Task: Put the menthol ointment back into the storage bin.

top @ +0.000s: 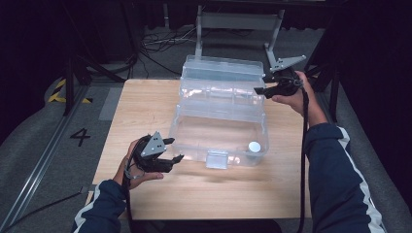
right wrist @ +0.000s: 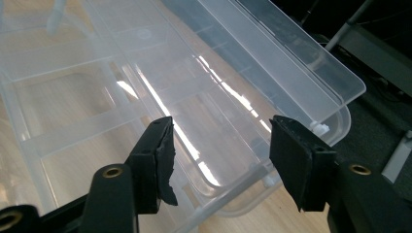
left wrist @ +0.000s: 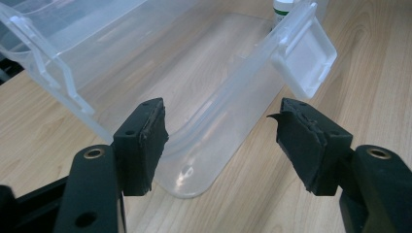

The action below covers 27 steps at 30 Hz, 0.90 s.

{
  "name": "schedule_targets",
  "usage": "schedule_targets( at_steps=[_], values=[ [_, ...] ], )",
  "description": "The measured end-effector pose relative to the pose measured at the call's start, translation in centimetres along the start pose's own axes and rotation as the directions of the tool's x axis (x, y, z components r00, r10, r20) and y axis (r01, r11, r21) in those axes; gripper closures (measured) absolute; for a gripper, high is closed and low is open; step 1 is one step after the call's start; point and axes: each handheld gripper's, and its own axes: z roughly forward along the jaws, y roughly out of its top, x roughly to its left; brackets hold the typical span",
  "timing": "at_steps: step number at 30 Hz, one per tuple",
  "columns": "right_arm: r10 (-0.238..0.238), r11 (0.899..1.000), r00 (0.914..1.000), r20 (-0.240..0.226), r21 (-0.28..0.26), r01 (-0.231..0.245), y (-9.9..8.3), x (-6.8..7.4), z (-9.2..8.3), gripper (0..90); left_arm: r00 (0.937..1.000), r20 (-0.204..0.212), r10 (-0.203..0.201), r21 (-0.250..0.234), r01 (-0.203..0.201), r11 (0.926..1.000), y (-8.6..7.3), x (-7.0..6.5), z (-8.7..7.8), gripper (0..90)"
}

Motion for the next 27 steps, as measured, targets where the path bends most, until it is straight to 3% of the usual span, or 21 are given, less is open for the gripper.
schedule_targets(
  at_steps=[8,15,21,27],
  values=[
    [-0.018,1.000,0.9994,-0.030,0.002,0.018,0.6,0.1,0.7,41.7,0.9998,0.022,-0.002,0.014,0.002,0.9999,0.2,0.4,1.4,37.8],
    [-0.030,1.000,0.9960,-0.084,0.004,0.031,0.9,0.0,1.6,42.5,0.9992,0.038,-0.005,0.022,0.005,0.9998,0.3,0.9,2.0,43.0],
    [-0.096,0.992,0.9901,-0.102,0.072,0.104,1.3,0.9,3.0,50.0,0.9990,0.045,-0.003,0.029,0.001,0.9996,0.4,1.1,2.6,46.5],
    [-0.120,0.990,0.9840,-0.131,0.058,0.129,1.7,1.6,3.6,58.4,0.9982,0.060,-0.006,0.026,0.005,0.9996,0.4,1.6,2.8,53.7]
  ],
)
